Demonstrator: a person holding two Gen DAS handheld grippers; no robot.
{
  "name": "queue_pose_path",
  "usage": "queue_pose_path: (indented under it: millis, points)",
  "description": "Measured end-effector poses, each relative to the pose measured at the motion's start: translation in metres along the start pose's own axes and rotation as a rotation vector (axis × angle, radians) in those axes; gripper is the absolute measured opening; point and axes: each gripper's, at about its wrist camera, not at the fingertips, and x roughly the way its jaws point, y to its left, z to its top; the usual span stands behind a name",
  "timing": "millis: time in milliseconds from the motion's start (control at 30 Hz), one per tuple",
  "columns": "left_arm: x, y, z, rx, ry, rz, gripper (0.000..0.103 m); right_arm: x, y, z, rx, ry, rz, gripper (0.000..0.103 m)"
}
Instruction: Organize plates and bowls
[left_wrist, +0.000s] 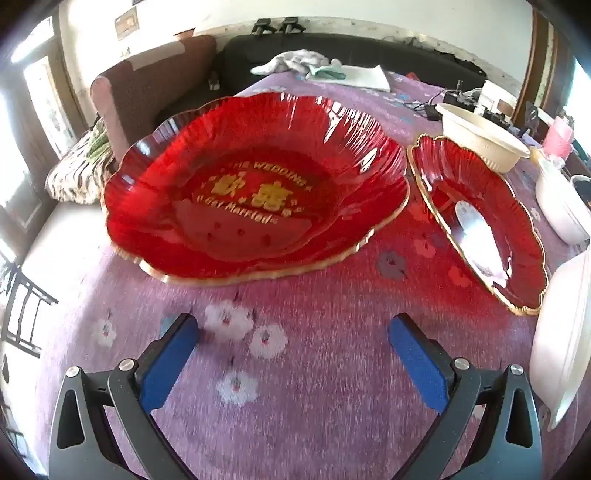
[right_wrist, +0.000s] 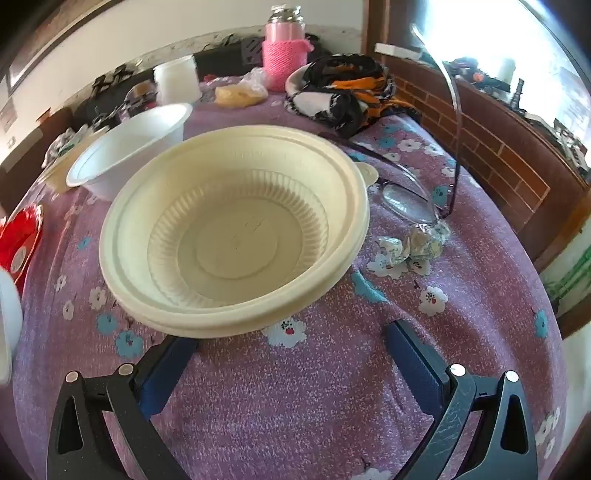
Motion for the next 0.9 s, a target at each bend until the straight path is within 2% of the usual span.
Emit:
queue_pose_path:
  millis: [133,333,500,533,600,667,733,867,900]
  points:
    - [-0.013,-0.004,-0.014,-0.008,0.008,0.056,0.103,-0.002,-0.002,-0.001,-0.026,0.021,0.02,0.102]
    - [-0.067,-0.008,-0.039,0.009,-0.098,0.063,0.103,-0.014,-0.002,-0.011,-0.053,0.089,0.054,0.102]
    - [-0.12,-0.014,-0.056,0.035,-0.185,0.053,0.103,-0.041,0.014,-0.014,-0.083,0.058,0.153,0.102]
    - [-0.128,-0.015,-0.059,0.038,-0.196,0.051,0.103,-0.048,0.024,-0.014,-0.117,0.023,0.162,0.102]
    - [-0.144,-0.013,-0.063,0.026,-0.214,0.048,0.103,-0.065,0.045,-0.008,-0.176,-0.021,0.228,0.102]
    - [-0.157,-0.011,-0.066,0.007,-0.226,0.042,0.103,-0.092,0.065,-0.001,-0.181,-0.085,0.36,0.102]
    - [-0.163,-0.01,-0.065,-0.006,-0.214,0.043,0.103,-0.115,0.09,0.004,-0.211,-0.135,0.437,0.102]
    - [-0.179,-0.006,-0.072,-0.037,-0.218,0.044,0.103,-0.13,0.125,0.024,-0.232,-0.123,0.552,0.103]
    - [-0.183,-0.005,-0.073,-0.042,-0.219,0.044,0.103,-0.137,0.126,0.029,-0.213,-0.11,0.602,0.103]
